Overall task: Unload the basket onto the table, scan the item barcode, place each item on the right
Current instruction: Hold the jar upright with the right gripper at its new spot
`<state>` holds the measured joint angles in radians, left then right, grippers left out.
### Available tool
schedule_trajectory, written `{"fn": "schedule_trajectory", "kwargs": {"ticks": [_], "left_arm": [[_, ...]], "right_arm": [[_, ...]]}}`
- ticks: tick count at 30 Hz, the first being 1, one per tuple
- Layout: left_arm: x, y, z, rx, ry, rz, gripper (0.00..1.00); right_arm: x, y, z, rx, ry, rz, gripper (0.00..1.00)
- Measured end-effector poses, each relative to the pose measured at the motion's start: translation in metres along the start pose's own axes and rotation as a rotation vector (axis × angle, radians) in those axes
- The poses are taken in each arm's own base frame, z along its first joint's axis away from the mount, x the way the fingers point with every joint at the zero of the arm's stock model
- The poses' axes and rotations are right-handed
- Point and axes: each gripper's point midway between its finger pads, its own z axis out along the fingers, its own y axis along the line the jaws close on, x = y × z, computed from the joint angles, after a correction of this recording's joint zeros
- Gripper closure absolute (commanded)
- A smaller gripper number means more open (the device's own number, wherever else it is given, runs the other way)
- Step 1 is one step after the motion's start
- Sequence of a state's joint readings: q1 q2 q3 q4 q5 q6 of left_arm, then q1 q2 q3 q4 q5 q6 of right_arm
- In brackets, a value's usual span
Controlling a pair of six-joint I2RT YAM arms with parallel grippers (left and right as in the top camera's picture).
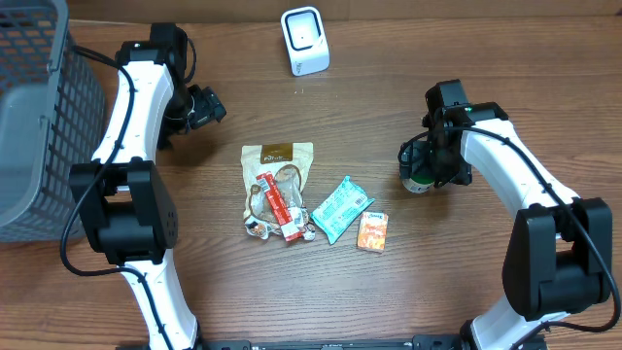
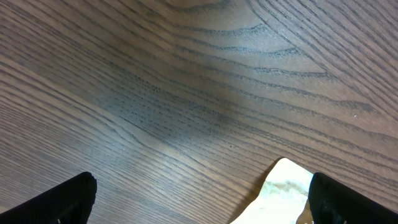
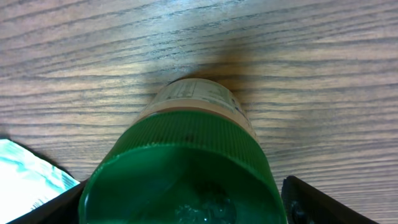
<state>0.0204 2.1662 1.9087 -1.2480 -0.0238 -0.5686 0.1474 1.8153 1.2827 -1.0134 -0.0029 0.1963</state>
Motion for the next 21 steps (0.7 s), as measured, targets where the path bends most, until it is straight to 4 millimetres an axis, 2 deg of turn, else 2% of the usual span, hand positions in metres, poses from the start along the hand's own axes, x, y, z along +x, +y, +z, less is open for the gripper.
{"fn": "schedule_trajectory", "kwargs": {"ticks": [6, 11, 17, 21], "left_arm": [[-0.0001, -0.0001, -0.0002, 0.001, 0.0, 0.0, 0.0], [0.0, -0.0001, -0.0002, 0.001, 0.0, 0.0, 0.0], [0.0, -0.0001, -0.0002, 0.001, 0.0, 0.0, 0.0], [-0.0001, -0.0001, -0.0002, 0.001, 0.0, 0.0, 0.0]], "right_arm": [[0.0011, -0.0003, 0.0, 0.002, 0.004, 0.142, 0.19], [0.0017, 0.0008, 0.0, 0.001, 0.006, 0.253, 0.36], [0.0012, 0.0002, -0.0001, 0.005, 0.003, 0.295, 0.38], [0.0018, 0.0, -0.0001, 0.006, 0.005, 0.243, 0.4]]}}
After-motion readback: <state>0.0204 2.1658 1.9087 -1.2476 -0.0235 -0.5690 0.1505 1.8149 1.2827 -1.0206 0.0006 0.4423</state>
